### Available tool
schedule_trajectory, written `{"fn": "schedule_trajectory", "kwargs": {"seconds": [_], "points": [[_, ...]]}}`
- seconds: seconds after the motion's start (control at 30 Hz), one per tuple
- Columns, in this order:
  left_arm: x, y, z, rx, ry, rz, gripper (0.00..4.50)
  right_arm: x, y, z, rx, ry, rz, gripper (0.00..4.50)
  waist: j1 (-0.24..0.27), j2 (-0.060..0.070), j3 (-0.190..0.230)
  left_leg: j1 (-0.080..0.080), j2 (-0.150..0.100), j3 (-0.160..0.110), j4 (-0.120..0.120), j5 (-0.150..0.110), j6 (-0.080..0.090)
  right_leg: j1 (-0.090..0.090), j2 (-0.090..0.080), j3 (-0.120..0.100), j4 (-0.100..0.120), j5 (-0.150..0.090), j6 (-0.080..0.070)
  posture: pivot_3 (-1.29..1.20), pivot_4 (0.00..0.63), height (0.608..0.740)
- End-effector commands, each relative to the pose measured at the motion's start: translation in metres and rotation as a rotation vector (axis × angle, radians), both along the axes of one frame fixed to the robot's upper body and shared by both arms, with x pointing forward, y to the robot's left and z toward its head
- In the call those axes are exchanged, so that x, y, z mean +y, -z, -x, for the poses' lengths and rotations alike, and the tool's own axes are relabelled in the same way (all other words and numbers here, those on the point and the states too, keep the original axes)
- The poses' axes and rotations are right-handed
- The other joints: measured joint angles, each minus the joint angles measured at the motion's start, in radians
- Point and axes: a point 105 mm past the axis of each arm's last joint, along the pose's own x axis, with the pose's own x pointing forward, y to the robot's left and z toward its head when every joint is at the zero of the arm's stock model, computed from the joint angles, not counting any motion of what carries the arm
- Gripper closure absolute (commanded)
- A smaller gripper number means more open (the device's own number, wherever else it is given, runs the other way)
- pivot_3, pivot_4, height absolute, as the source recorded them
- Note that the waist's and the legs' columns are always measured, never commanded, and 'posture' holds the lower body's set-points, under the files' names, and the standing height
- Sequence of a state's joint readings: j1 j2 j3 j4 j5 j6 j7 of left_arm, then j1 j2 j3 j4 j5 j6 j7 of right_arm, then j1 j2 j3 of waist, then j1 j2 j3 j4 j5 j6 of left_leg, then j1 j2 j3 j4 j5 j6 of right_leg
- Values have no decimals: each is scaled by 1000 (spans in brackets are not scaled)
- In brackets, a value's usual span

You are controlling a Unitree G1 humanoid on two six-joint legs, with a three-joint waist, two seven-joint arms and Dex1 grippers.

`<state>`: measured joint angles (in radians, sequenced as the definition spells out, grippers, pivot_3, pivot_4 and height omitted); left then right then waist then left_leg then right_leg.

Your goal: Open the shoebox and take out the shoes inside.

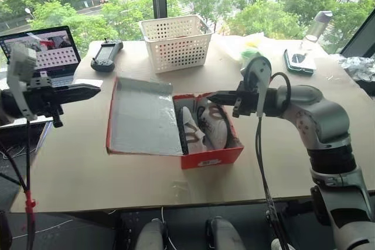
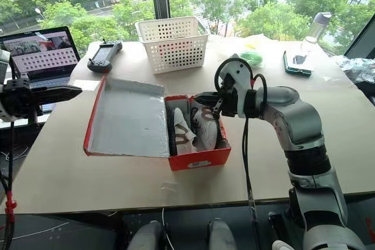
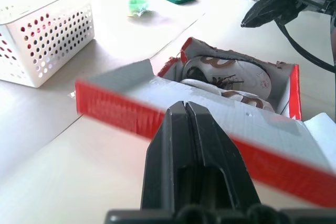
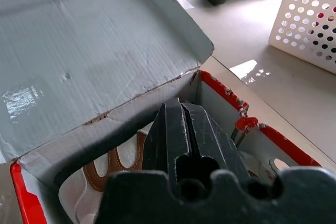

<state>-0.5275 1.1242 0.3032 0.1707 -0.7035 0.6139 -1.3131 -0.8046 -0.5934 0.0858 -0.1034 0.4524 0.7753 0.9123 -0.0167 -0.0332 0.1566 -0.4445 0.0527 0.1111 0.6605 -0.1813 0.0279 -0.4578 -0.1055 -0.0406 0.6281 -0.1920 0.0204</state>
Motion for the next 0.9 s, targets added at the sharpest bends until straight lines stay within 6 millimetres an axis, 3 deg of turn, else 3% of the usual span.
{"fn": "schedule_trajectory", "kwargs": {"seconds": [0.03, 0.2, 0.4, 0.67, 0.77, 0.9], "points": [[-14, -2, 9, -28, 75, -26, 4474, 2, -10, 1, -50, -13, -13, 4500, 2, 0, 0, 0, 0, 0, 0, 0, 0, 0, 0, 0, -1, 0, 0, 0, 150, 733], [-45, 15, 10, -18, 162, 2, 4474, 0, -3, -9, -29, 40, 4, 4500, 7, 0, 0, -1, -1, 0, 0, 0, 0, 1, -2, 0, -2, 1, 0, 0, 150, 733], [-77, 47, 5, -42, 189, 66, 4474, -11, 4, -34, 73, 232, -9, 4500, 2, 0, 0, 0, -1, 1, 0, 0, 0, 1, -1, 1, 1, 4, -2, 0, 150, 733], [-82, 52, 1, -108, 158, 109, 4474, -15, 5, -25, 128, 244, 77, 4500, 2, 0, 0, 0, -1, 0, 0, 0, 0, 1, 0, 0, 0, 8, 1, 0, 150, 733], [-87, 48, 2, -119, 175, 116, 4500, -12, 2, -15, 132, 213, 114, 3760, 2, 0, 0, 0, -1, 0, 0, 0, 0, 1, -1, 1, 0, 7, 2, 0, 150, 733], [-94, 50, 7, -111, 208, 115, 4500, -7, -3, -10, 141, 198, 130, 2415, 1, 0, 0, 0, -1, -1, 0, 0, 0, 1, 0, 1, -1, 6, 4, 0, 150, 733]]}}
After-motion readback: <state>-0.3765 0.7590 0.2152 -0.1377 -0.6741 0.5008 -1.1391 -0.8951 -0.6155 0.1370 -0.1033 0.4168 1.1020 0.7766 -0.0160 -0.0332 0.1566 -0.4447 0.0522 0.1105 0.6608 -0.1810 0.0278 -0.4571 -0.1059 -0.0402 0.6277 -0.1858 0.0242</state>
